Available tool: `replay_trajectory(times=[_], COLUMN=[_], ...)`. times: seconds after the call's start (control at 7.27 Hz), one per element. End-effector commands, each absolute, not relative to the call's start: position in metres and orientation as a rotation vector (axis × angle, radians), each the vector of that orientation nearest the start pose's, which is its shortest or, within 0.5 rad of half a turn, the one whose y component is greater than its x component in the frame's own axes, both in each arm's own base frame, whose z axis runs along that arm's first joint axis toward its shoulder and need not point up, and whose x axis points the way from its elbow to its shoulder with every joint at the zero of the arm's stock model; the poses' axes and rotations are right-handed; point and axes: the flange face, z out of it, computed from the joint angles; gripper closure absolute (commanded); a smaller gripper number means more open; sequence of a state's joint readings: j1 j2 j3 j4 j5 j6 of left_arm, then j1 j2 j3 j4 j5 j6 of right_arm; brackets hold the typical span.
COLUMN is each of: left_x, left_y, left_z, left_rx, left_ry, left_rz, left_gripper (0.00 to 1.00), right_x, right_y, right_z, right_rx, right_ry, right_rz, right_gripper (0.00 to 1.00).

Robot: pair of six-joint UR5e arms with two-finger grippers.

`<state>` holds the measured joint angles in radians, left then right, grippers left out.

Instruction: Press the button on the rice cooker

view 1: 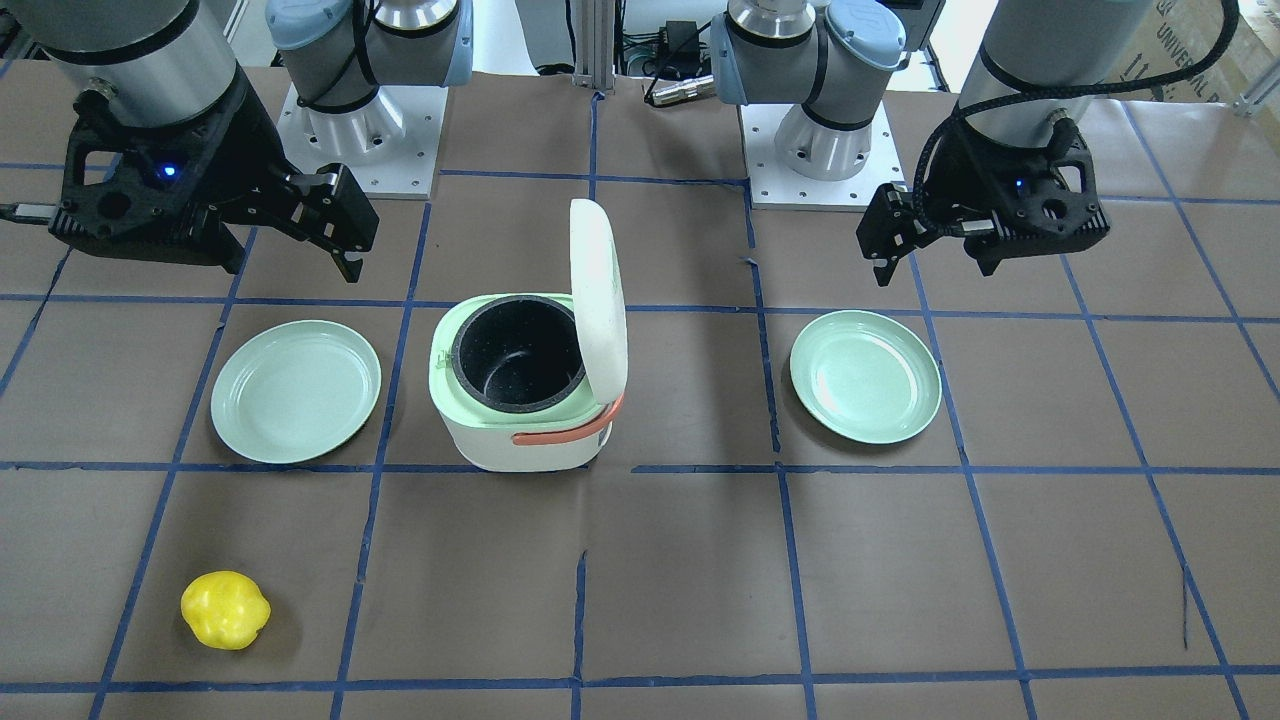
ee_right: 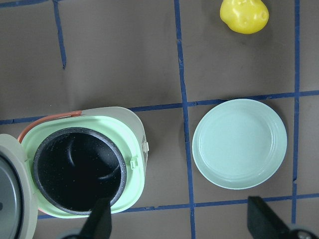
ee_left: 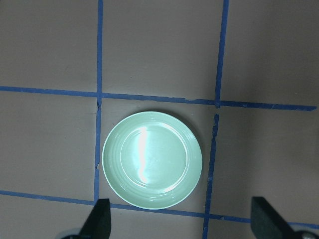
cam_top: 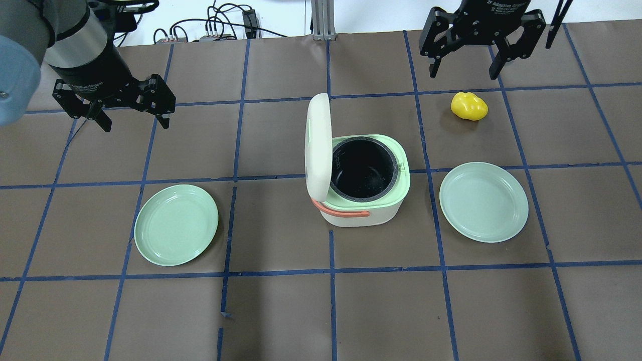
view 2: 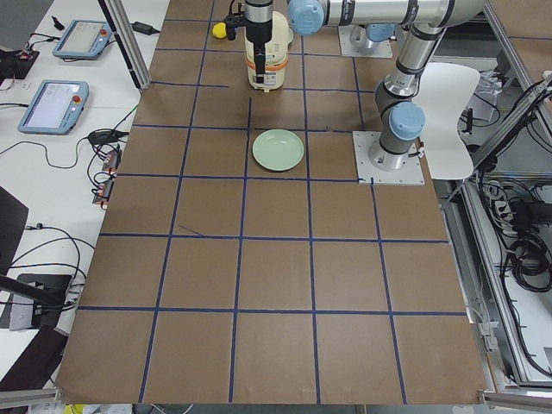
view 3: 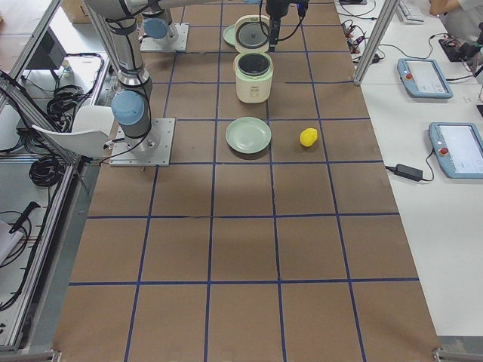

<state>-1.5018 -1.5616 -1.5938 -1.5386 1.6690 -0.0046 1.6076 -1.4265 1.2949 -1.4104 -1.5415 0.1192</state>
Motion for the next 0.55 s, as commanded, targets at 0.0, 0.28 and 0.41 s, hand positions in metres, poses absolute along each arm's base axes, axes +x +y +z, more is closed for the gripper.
replay_trajectory(times=[0.0, 0.28, 0.41], left_x=[-0.0895, -0.0895, -0.0895], left_y=[-0.4971, -0.4971, -0.4971], left_z=[0.4848, 0.4848, 0.4848], left_rx=[-0.113, -0.113, -0.113], left_ry=[3.041, 3.041, 3.041], left_rz=[-0.023, -0.023, -0.023], left_gripper=[0.00, 0.00, 0.00], right_x=[0.1572, 0.1569, 0.1589], right_y=[-0.5412, -0.5388, -0.5416], right_z=[0.5345, 0.5357, 0.5300], right_rx=[0.124, 0.125, 0.130], right_ry=[3.110, 3.111, 3.110], right_rz=[0.025, 0.030, 0.047], right_gripper=[0.04, 0.05, 0.05])
